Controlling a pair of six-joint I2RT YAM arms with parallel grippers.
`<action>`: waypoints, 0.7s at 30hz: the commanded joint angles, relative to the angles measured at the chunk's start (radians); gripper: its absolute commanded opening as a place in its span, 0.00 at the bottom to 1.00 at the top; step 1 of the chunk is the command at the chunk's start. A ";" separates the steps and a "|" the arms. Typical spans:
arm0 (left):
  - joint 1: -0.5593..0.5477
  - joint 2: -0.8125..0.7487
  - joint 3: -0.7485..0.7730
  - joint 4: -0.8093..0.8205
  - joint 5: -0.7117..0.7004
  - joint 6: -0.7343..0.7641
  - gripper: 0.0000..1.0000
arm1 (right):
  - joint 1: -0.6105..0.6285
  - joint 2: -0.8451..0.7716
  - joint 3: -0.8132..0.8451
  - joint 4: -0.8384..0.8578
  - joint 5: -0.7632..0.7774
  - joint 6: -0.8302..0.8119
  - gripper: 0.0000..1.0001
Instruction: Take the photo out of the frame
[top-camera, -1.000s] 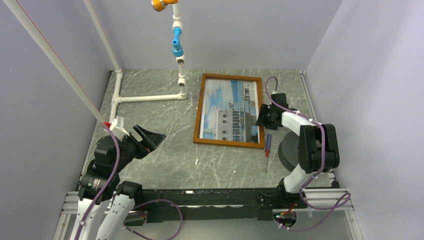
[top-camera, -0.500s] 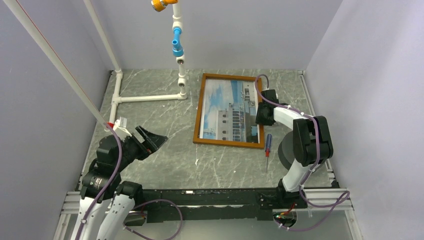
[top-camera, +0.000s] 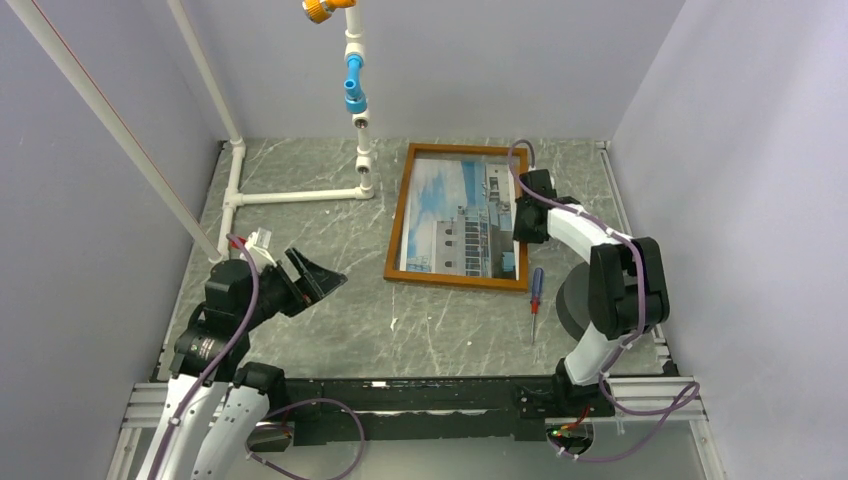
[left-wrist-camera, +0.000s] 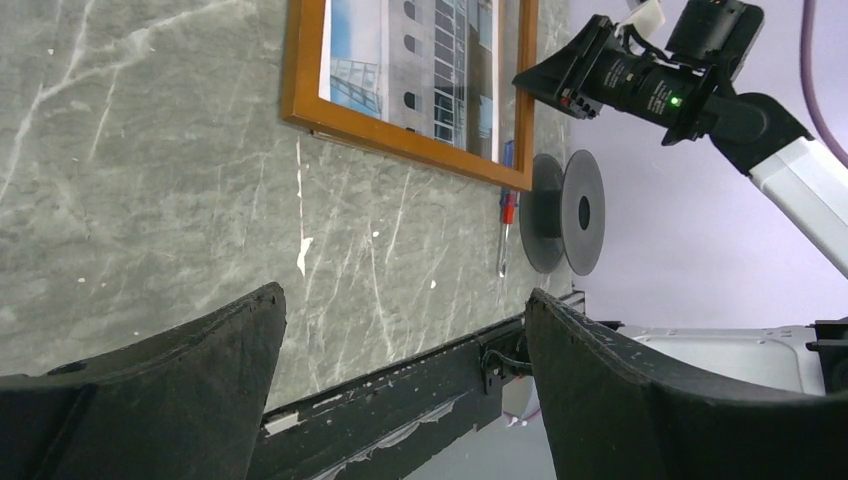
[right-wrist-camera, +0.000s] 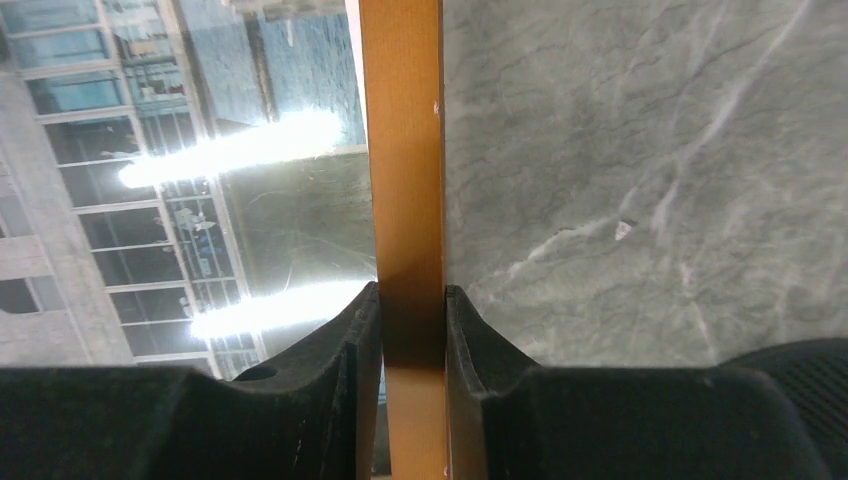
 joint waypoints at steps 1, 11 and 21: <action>-0.001 0.013 -0.004 0.058 0.040 0.031 0.92 | 0.004 -0.106 0.082 -0.049 0.040 0.013 0.00; -0.001 0.045 -0.009 0.074 0.064 0.065 0.92 | 0.055 -0.269 0.022 -0.185 -0.022 -0.013 0.00; -0.001 0.124 0.002 0.107 0.093 0.114 0.92 | 0.168 -0.580 -0.143 -0.286 -0.135 0.049 0.00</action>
